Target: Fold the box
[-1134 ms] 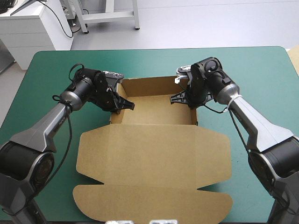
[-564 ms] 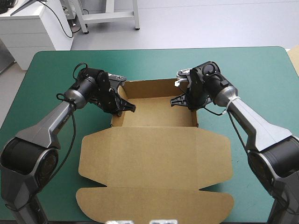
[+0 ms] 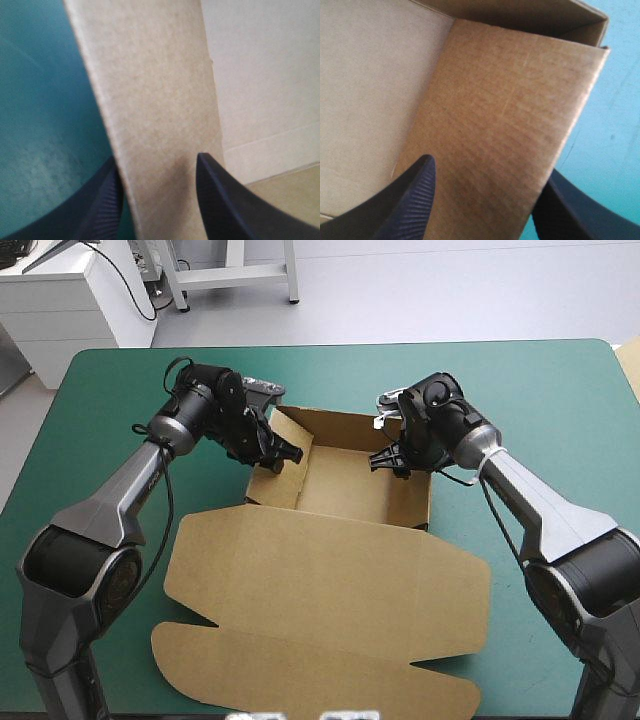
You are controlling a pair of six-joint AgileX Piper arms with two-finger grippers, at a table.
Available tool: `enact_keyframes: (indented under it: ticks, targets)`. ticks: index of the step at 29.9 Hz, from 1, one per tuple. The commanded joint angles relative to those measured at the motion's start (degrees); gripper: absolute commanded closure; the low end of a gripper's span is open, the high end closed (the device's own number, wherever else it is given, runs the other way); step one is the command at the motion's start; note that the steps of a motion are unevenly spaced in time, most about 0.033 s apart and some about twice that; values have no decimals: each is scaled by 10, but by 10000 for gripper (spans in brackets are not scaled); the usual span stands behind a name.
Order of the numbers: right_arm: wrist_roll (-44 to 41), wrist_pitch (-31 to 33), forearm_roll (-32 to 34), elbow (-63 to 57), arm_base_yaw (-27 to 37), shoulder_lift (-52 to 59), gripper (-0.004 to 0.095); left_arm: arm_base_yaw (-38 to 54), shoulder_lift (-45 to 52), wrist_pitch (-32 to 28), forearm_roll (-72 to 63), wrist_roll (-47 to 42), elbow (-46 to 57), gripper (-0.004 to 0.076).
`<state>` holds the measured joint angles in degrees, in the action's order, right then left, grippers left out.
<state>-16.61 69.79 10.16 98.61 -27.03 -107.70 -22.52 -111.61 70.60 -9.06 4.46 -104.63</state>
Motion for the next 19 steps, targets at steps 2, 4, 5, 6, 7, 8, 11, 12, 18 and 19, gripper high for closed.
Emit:
enact_keyframes:
  ticks: [2, 4, 5, 6, 7, 8, 11, 12, 18, 19]
  targets:
    - [8, 16, 22, 43, 1, 36, 388, -4, 39, 33, -21, -1, -79, 379]
    - [11, 16, 20, 67, 1, 38, 388, -4, 46, 33, -21, -1, -102, 379]
    - [11, 16, 17, 79, 1, 40, 389, -4, 51, 33, -17, -1, -118, 379]
    - [11, 16, 16, 89, 1, 41, 395, -4, 54, 33, -15, -1, -125, 379]
    - [11, 16, 15, 101, 1, 44, 397, -4, 59, 33, -10, -1, -136, 379]
    - [13, 16, 13, 112, 1, 47, 397, -4, 64, 33, 1, -1, -148, 384]
    - [8, 16, -4, 121, 1, 68, 397, -4, 90, 33, 20, 1, -156, 403]
    - [10, 16, -1, 120, 1, 75, 397, -4, 100, 33, 31, 1, -156, 414]
    - [1, 17, -26, 114, 38, 112, 397, -4, 177, 34, 116, 1, -141, 633]
    - [1, 17, -59, 114, 51, 115, 397, -4, 196, 34, 122, 1, -131, 699]
